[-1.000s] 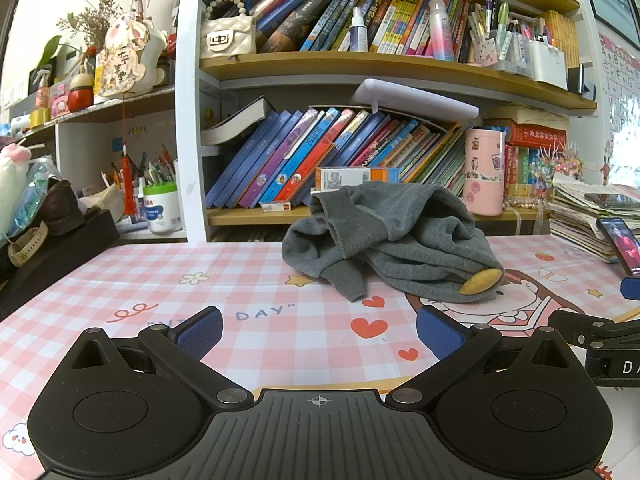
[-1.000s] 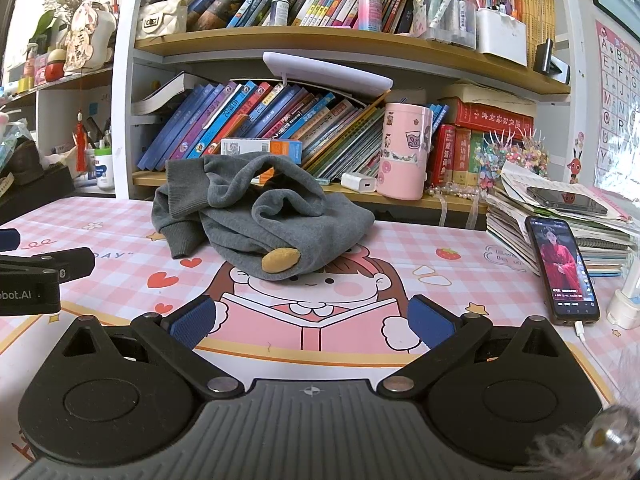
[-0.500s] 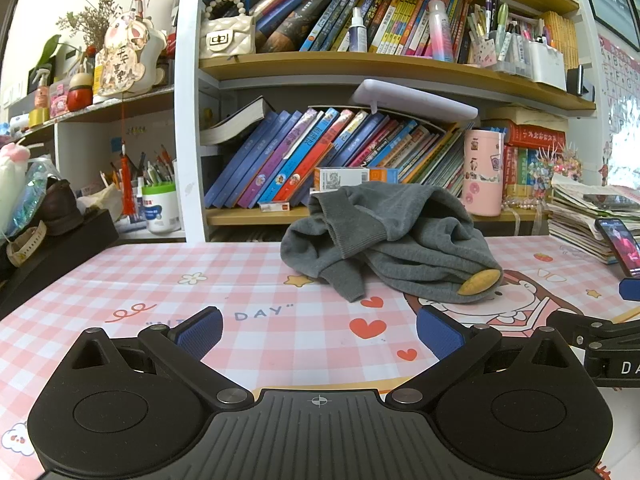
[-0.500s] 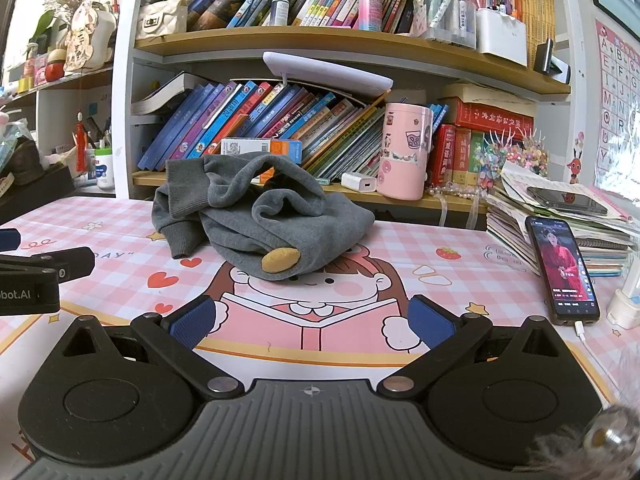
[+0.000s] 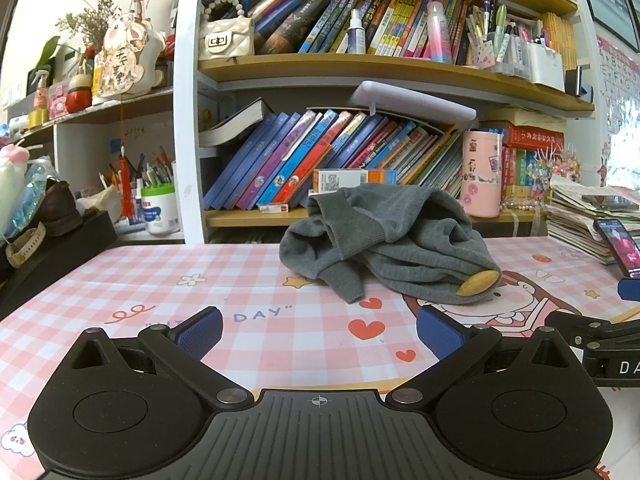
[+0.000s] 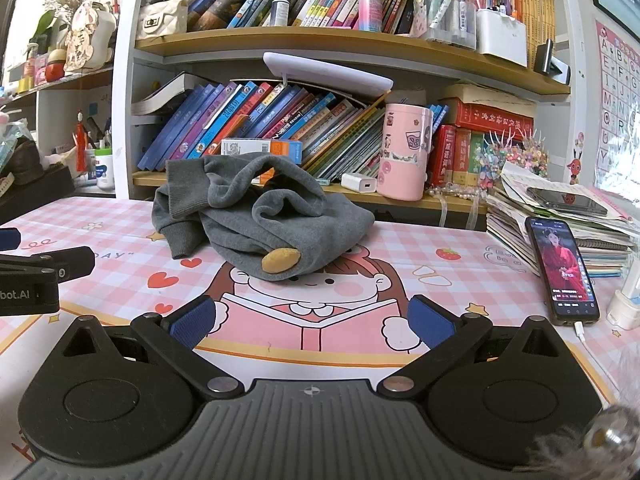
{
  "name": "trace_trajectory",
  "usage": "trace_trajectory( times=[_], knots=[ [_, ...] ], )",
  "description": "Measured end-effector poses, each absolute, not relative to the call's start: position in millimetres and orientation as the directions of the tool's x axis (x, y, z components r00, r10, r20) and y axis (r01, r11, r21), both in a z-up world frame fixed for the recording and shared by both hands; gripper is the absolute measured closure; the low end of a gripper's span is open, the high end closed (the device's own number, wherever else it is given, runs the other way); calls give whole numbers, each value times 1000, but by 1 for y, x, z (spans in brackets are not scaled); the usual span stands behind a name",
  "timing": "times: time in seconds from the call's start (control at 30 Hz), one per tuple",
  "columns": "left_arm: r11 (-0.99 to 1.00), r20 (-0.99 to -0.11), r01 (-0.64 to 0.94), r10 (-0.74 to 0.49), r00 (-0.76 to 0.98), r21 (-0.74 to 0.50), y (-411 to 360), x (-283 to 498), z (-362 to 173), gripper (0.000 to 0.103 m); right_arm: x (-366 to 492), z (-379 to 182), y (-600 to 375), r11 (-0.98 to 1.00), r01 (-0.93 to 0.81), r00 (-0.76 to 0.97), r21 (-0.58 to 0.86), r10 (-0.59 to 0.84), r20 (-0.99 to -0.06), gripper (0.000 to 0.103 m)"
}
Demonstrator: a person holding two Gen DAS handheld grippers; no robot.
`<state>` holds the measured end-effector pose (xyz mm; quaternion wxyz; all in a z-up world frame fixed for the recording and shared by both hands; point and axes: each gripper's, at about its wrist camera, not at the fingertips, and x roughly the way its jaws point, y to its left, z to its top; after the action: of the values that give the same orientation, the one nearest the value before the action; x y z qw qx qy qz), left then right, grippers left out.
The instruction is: Fold clothes
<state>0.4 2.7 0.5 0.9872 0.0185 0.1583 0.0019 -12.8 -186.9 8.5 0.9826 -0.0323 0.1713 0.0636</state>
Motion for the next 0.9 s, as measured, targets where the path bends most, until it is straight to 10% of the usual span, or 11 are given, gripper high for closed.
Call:
trace_trajectory(
  times=[0.9],
  knots=[
    [999,-272,8,7,962,54,-1,-6,1,0,-15,9,-188,991,-129,944,-38,111,-310,0]
  ],
)
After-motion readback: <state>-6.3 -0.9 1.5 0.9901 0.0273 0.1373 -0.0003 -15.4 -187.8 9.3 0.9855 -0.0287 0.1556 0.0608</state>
